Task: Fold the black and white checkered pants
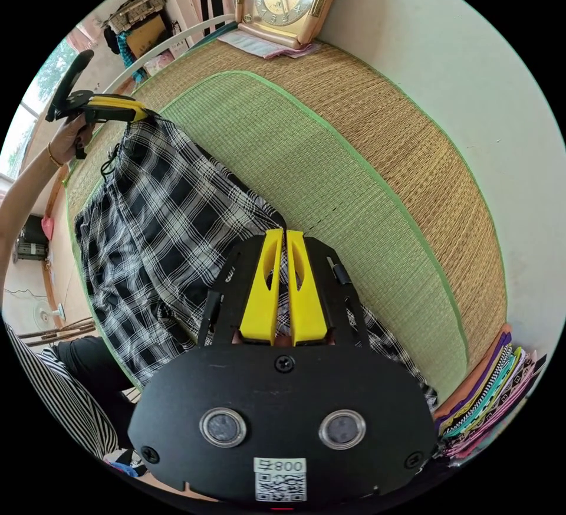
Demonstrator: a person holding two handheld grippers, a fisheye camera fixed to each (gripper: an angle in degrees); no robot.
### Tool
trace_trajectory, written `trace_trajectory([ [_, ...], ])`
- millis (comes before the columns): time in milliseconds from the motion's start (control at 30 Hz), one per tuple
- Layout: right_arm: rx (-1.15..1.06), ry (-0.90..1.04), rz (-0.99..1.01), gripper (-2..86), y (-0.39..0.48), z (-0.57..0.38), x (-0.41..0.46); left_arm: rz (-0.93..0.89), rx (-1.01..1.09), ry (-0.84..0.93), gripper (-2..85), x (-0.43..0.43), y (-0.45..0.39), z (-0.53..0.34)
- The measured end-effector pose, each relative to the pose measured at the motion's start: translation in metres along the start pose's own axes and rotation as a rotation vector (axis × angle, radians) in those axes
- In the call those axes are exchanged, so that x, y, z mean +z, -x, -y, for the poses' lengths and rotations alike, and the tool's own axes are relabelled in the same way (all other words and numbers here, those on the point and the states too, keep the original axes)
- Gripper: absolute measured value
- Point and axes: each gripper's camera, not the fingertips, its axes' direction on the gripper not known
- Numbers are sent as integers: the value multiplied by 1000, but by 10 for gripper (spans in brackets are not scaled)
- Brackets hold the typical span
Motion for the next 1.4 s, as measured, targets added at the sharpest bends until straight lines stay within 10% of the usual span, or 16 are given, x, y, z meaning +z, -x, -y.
trace_trajectory([
  [567,-55,-104,81,3,79,-103,-98,-43,159,-67,19,-71,-54,-76],
  [1400,-94,107,235,4,189,-203,14,75,267,214,14,-5,-105,-143],
])
